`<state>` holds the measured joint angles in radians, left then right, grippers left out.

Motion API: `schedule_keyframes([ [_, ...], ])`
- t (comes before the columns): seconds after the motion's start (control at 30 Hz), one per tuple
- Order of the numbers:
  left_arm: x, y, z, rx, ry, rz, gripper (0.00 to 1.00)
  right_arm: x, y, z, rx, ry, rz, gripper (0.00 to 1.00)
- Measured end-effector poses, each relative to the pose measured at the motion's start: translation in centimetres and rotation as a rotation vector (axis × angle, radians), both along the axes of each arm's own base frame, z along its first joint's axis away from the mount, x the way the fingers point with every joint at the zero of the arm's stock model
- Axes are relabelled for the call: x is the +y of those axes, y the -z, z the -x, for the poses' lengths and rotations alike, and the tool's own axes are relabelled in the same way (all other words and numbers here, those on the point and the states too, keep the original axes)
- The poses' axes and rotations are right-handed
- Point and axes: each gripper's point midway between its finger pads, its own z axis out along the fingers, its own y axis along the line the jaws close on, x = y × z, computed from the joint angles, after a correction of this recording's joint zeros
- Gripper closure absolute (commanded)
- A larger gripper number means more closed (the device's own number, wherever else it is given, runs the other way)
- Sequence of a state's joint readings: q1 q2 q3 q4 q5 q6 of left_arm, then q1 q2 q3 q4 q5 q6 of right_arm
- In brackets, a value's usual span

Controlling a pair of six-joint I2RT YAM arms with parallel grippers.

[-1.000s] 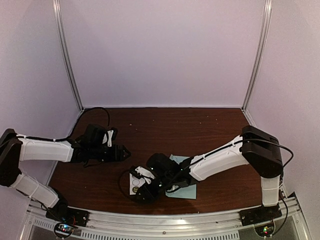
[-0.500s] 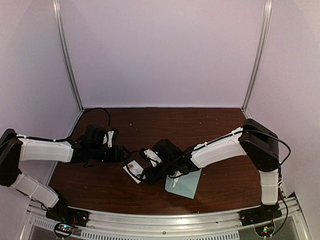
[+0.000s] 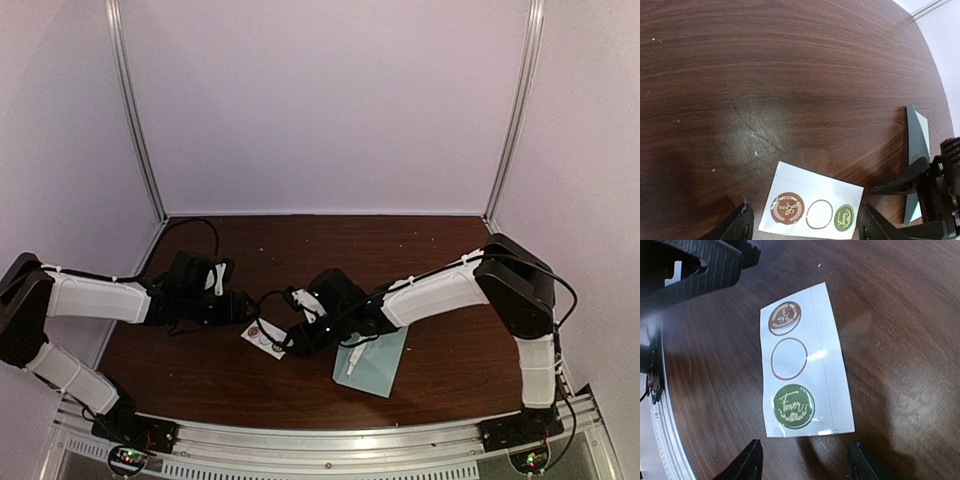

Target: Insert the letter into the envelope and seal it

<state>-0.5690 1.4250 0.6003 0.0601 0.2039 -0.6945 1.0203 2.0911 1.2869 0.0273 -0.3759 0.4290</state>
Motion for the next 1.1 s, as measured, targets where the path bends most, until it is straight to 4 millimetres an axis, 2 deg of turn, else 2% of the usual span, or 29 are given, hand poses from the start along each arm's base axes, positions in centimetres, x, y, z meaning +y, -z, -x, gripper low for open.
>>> schedule_keyframes([
  [0.17,0.3,1.1,-0.5,0.03,-0.013,-0.014,0.27,-0.2,-0.3,2.3,0.029,-0.046,0.002,0.41],
  [0.33,0.0,1.9,-0.5,0.053,-0.004,-0.011,0.27,0.1,-0.3,3.6,0.05,-0.061,-0.007,0.44],
  [0.5,-0.5,2.2,-0.8,0.063,0.006,-0.005,0.27,0.5,-0.4,3.1,0.058,-0.04,-0.012,0.44],
  [0.77,-0.8,3.4,-0.2,0.108,0.03,-0.002,0.27,1.1,0.0,1.7,0.06,0.008,-0.01,0.43],
  [0.93,-1.3,3.4,0.1,0.119,0.054,0.02,0.27,1.0,0.0,1.1,0.071,0.04,-0.015,0.42],
  [1.1,-1.7,3.4,0.7,0.129,0.083,0.05,0.28,0.6,0.0,-0.4,0.076,0.085,-0.028,0.42],
])
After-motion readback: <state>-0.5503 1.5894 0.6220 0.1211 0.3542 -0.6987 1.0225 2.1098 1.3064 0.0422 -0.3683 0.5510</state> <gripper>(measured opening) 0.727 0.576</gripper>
